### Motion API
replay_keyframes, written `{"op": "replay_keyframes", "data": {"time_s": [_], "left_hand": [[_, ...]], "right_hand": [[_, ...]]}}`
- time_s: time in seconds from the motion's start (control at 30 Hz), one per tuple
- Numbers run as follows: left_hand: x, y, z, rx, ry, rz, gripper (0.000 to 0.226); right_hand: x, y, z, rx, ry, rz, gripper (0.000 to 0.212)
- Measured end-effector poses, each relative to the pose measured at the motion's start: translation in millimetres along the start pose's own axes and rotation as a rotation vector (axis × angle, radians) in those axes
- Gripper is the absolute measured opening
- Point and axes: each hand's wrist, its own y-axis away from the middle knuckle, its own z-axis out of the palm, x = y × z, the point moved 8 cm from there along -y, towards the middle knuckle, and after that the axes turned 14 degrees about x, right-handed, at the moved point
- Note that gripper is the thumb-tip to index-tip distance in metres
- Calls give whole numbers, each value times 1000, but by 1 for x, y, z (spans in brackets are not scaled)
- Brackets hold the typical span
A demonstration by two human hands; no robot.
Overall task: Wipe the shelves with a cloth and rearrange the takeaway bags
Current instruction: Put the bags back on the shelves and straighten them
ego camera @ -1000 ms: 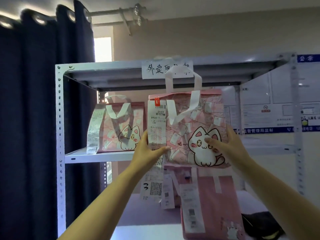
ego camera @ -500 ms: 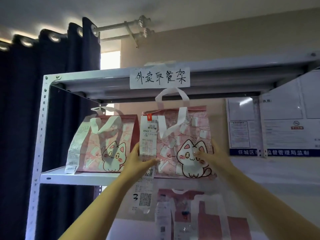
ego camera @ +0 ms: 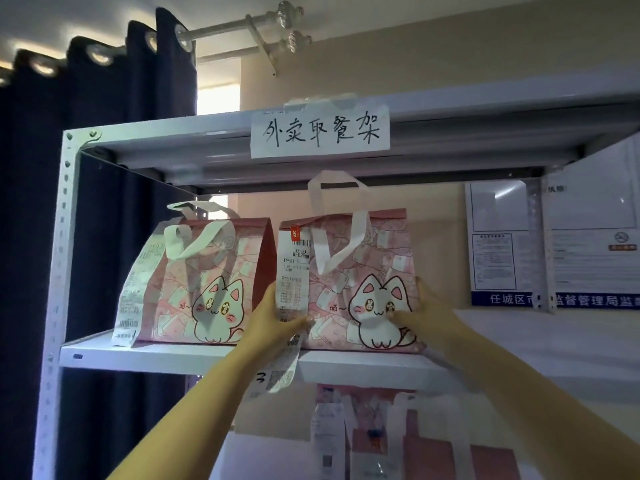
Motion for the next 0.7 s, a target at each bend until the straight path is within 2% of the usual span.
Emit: {"op": "replay_keyframes", "data": {"time_s": [0.17, 0.3, 0.37, 0.53, 0.7], "left_hand": [[-2, 5, -2, 44, -27, -28, 73], [0, 20, -14, 42, -67, -8, 95], [5, 29, -21, 35, -62, 9, 98], [20, 66, -37, -9, -56, 121, 99], [26, 113, -39, -118, -26, 192, 88]], "right_hand": [[-2, 14, -3, 12, 161, -32, 66], [-14, 38, -9, 46, 209, -61, 75], [-17, 47, -15, 86, 255, -75, 84], [-23, 91, -28, 112, 252, -93, 81], [-27, 139, -33, 172, 178, -58, 77]]}}
